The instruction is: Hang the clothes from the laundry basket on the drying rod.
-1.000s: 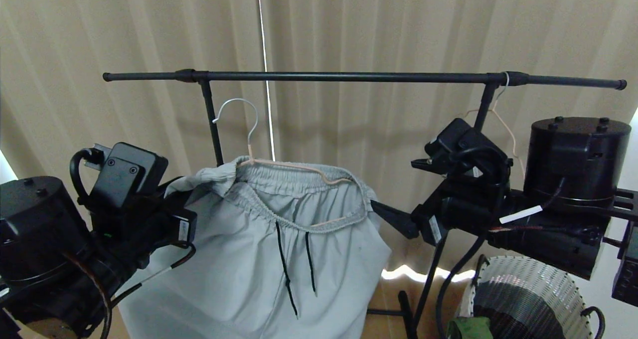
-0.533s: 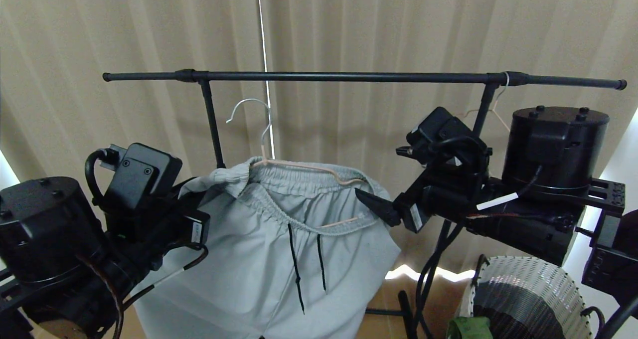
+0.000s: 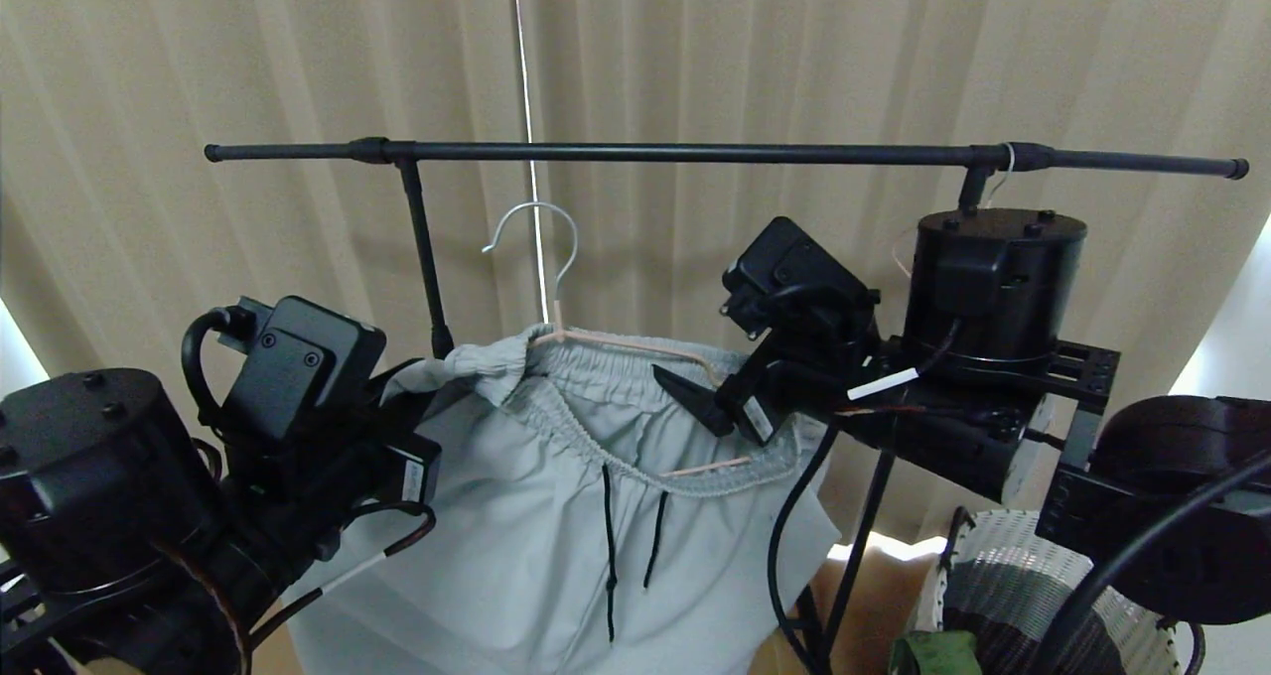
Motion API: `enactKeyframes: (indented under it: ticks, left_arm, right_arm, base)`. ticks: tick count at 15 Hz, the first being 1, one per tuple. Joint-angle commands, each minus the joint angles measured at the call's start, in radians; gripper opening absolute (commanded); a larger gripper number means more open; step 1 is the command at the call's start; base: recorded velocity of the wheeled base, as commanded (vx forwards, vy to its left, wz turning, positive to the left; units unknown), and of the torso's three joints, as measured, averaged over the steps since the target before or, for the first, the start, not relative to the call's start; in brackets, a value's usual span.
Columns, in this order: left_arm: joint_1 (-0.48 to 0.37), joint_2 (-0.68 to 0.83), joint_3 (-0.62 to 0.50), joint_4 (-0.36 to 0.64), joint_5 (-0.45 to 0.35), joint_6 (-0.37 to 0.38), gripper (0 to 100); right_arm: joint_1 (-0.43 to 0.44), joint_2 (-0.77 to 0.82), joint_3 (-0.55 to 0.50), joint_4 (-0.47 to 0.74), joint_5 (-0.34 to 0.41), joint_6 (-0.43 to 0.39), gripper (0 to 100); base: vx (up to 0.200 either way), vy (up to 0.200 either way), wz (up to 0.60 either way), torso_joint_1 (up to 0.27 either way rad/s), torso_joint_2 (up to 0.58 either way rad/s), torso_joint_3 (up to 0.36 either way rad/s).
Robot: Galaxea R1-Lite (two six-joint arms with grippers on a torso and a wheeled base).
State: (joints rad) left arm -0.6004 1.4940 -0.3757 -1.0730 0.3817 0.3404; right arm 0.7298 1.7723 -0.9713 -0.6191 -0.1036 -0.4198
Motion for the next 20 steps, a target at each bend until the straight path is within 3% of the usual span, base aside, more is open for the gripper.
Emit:
enactKeyframes:
  ticks: [1,10,11,20]
  left_arm:
    - [-0.015,-0.003,0.009,-0.001,0.000,0.002,0]
    - [-0.067,-0.024,0.026,-0.002,-0.001,0.002,0]
    - [-0.067,-0.026,0.032,-0.002,-0.001,0.002,0]
    - [-0.059,-0.038,0.063,-0.001,0.000,-0.001,0]
  right_arm:
    - [-0.001,0.045,-0.012,-0.005,-0.010,-0.005,100]
    - [-0.001,0.044,-0.014,-0.007,-0.010,-0.010,100]
    - [0.000,0.044,-0.014,-0.007,-0.010,-0.010,0]
    - [0.000,0.036,-0.003,-0.007,-0.010,-0.011,0]
  base:
    - [0.000,0.000,0.00,0.000,0.00,0.000]
    - [0.000,0.000,0.00,0.000,0.00,0.000]
    - [0.000,0.000,0.00,0.000,0.00,0.000]
    - [0.000,0.000,0.00,0.000,0.00,0.000]
